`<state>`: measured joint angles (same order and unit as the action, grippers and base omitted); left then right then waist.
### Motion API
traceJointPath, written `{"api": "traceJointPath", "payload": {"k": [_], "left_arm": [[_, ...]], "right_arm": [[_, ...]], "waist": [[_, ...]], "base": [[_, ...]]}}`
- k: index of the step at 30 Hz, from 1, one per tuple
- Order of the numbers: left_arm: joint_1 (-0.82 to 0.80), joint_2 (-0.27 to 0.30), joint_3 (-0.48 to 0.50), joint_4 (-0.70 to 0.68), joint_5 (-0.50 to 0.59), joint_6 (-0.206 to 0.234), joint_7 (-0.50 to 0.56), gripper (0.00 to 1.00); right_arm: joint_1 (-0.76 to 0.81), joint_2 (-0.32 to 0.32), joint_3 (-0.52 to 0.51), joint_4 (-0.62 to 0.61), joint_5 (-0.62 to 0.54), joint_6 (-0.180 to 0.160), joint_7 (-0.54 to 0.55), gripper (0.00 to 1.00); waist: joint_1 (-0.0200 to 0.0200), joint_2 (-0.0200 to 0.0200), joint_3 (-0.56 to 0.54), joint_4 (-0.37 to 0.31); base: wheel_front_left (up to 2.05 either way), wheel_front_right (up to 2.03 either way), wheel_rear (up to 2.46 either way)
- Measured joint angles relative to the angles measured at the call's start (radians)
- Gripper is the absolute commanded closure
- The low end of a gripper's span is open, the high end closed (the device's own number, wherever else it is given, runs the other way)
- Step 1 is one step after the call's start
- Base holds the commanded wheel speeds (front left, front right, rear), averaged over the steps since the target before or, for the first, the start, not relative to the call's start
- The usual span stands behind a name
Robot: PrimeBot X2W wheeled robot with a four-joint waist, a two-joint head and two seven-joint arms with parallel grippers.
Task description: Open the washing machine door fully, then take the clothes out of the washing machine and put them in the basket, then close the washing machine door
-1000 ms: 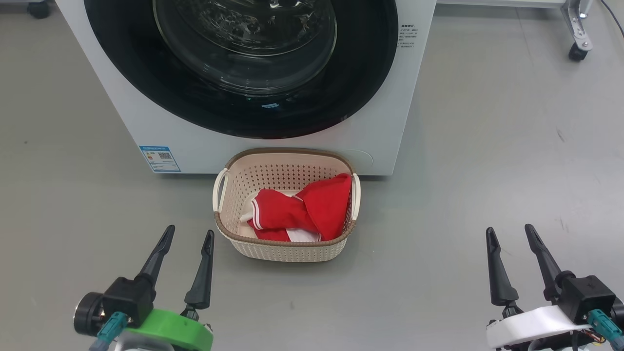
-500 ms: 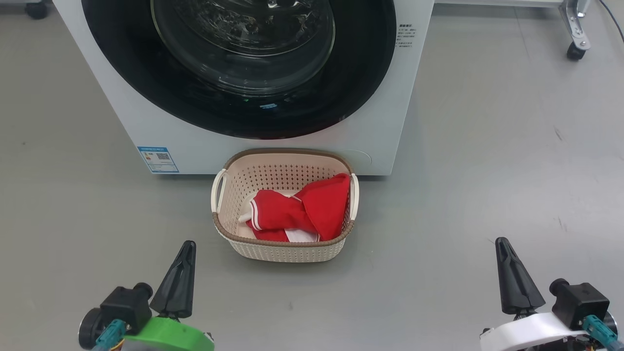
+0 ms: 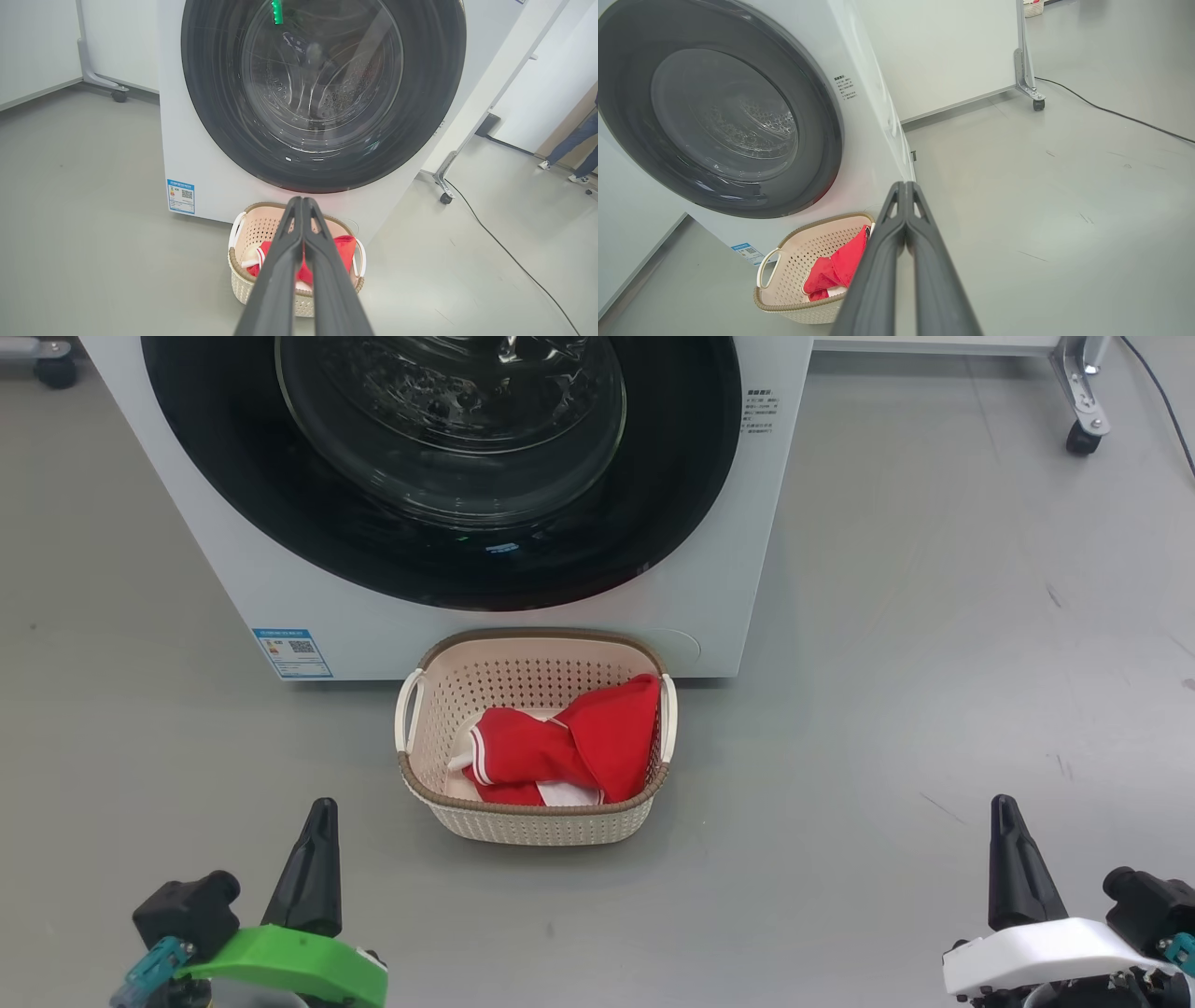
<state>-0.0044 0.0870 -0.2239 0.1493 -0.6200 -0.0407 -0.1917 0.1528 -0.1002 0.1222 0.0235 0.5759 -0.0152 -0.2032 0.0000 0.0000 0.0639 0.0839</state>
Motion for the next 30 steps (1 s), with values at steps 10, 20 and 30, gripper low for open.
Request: {"api": "traceJointPath", "payload": {"k": [10, 20, 30], "left_arm": [[0.000, -0.002, 0.034, 0.007, -0.141, -0.009, 0.038, 1.00], [-0.001, -0.002, 0.064, 0.023, -0.270, -0.018, 0.069, 1.00], [-0.002, -0.002, 0.095, 0.037, -0.397, -0.026, 0.104, 1.00]], "right_arm": [[-0.015, 0.002, -0.025, 0.021, 0.151, 0.006, 0.034, 1.00], [-0.038, -0.001, -0.045, 0.049, 0.291, 0.023, 0.066, 1.00], [-0.065, -0.002, -0.063, 0.076, 0.429, 0.038, 0.094, 1.00]], "waist": [[0.0000, 0.0000, -0.008, -0.011], [0.0000, 0.0000, -0.015, -0.021], [0.0000, 0.0000, -0.023, -0.032]], "base": [[0.00, 0.00, 0.00], [0.00, 0.00, 0.00], [0.00, 0.00, 0.00]]}}
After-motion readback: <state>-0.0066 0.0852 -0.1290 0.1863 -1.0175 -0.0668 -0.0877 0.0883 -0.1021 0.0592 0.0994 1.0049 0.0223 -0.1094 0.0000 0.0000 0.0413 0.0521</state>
